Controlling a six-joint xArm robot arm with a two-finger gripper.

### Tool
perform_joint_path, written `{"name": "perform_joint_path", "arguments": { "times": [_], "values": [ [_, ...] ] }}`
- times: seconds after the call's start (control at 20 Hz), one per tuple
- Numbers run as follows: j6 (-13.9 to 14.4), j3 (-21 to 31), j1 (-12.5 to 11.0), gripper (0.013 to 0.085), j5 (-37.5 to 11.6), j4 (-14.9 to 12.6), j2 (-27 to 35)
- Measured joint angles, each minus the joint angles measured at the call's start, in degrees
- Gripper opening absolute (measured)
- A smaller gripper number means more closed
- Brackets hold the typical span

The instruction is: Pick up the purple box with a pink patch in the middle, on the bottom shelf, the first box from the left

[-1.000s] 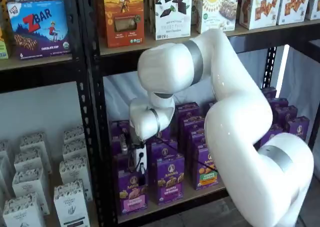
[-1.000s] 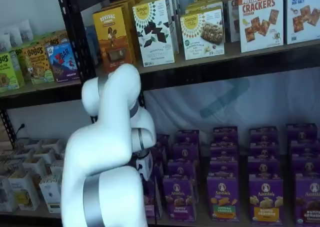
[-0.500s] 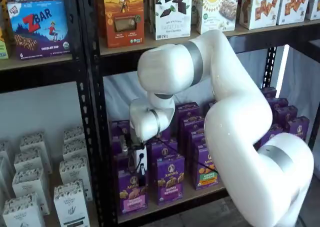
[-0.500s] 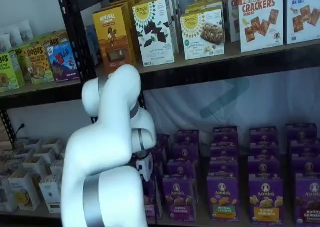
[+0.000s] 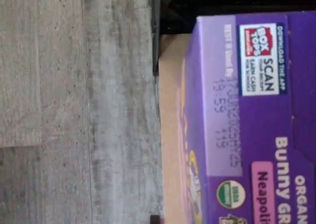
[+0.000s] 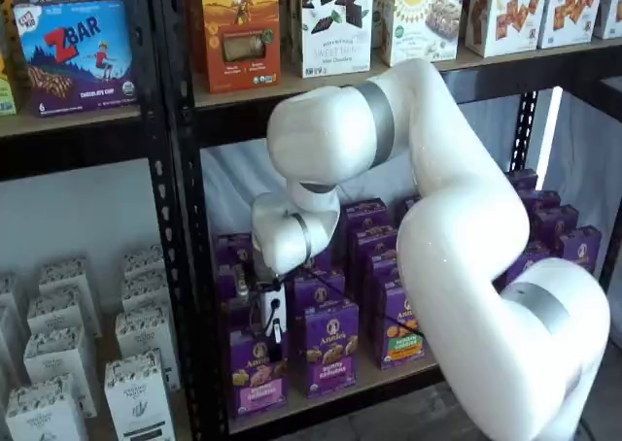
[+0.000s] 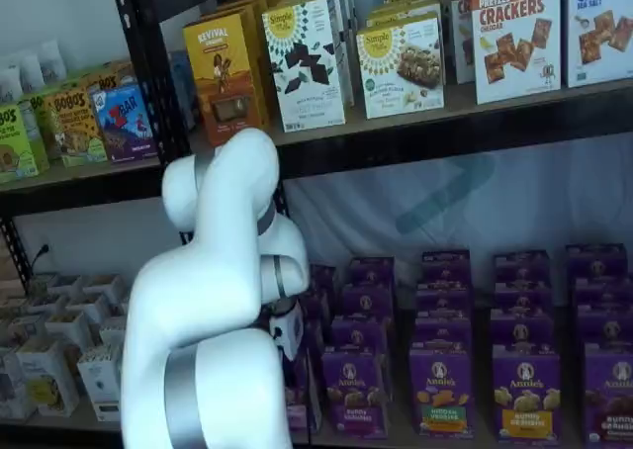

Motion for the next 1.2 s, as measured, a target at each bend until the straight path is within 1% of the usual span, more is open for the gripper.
{"name": "perform_joint_path", "arguments": {
  "times": [0.2, 0.65, 0.85, 0.9, 0.95, 1.0, 1.05, 1.1, 1.15, 1.2],
  "values": [
    [0.38, 0.09, -0.19, 0.0610, -0.28, -0.62, -0.01],
    [0.14, 0.32, -0.47, 0.0610, -0.12, -0.67, -0.20],
    [-0.23, 0.47, -0.44, 0.0610, -0.18, -0.22, -0.31],
    [-0.29, 0.47, -0.41, 0.0570, -0.06, -0.12, -0.34],
    [-0.30, 0.43, -0.39, 0.0570, 0.08, -0.09, -0.35],
    [-0.31, 0.37, -0.38, 0.0530, 0.26, -0.07, -0.36],
    [-0.27, 0.36, -0.36, 0.0530, 0.35, -0.08, -0.40],
    [-0.24, 0.41, -0.35, 0.0490, 0.33, -0.11, -0.44],
    [-0.16, 0.46, -0.34, 0.0490, 0.32, -0.18, -0.48],
    [-0.10, 0.48, -0.32, 0.0450, 0.33, -0.23, -0.51]
  ]
}}
